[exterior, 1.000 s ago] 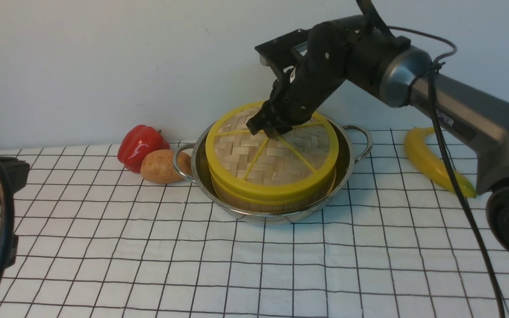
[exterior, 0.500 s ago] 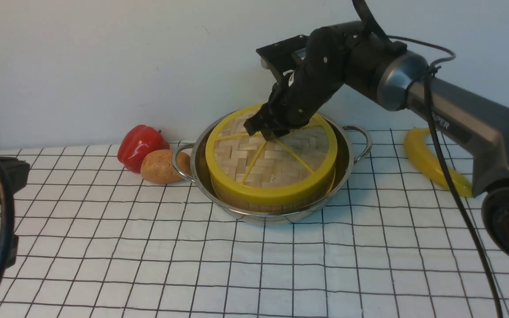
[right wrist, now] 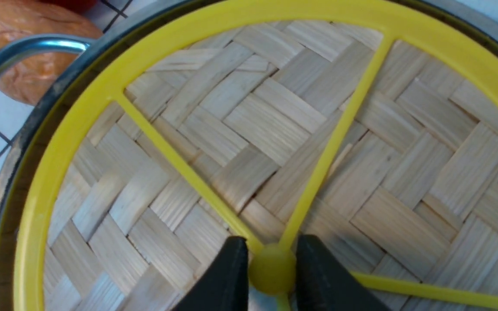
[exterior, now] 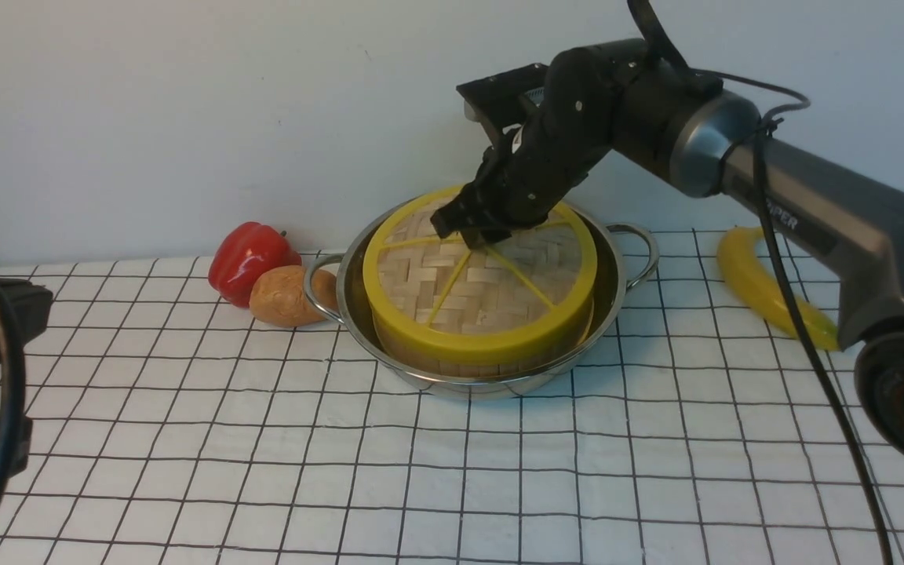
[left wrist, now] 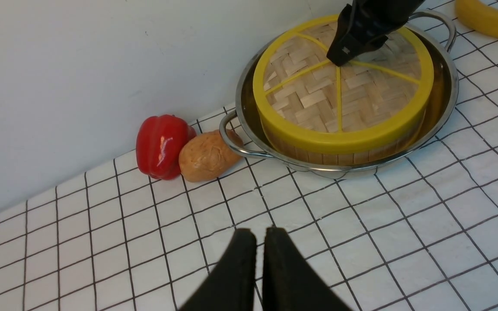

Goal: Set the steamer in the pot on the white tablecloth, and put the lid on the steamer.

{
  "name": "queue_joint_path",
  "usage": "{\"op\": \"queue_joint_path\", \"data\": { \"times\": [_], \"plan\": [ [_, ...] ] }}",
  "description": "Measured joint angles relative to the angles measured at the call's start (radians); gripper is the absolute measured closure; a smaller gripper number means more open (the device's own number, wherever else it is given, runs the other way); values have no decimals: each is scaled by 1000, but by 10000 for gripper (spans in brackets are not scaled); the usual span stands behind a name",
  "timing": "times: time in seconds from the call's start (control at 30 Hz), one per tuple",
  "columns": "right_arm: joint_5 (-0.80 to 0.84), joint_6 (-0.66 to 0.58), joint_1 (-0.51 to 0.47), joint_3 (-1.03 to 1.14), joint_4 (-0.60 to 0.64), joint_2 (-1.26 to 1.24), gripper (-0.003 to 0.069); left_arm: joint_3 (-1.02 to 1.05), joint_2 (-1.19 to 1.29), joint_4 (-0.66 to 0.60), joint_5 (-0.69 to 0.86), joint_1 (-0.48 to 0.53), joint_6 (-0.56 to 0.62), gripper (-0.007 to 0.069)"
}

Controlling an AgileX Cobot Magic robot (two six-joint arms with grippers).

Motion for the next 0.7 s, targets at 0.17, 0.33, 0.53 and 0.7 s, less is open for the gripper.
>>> {"op": "queue_joint_path", "data": {
  "times": [0.17, 0.33, 0.53, 0.7],
  "plan": [
    [0, 8, 0, -4, 16, -3, 304, 0, 0, 0, 0, 0, 0, 602],
    [11, 8, 1, -3, 16, -46, 172, 0, 0, 0, 0, 0, 0, 602],
    [123, 4, 1, -3, -12, -203, 153, 0, 0, 0, -1, 0, 0, 602],
    [191, -6, 1, -3, -69, -297, 207, 0, 0, 0, -2, 0, 0, 602]
  ]
}}
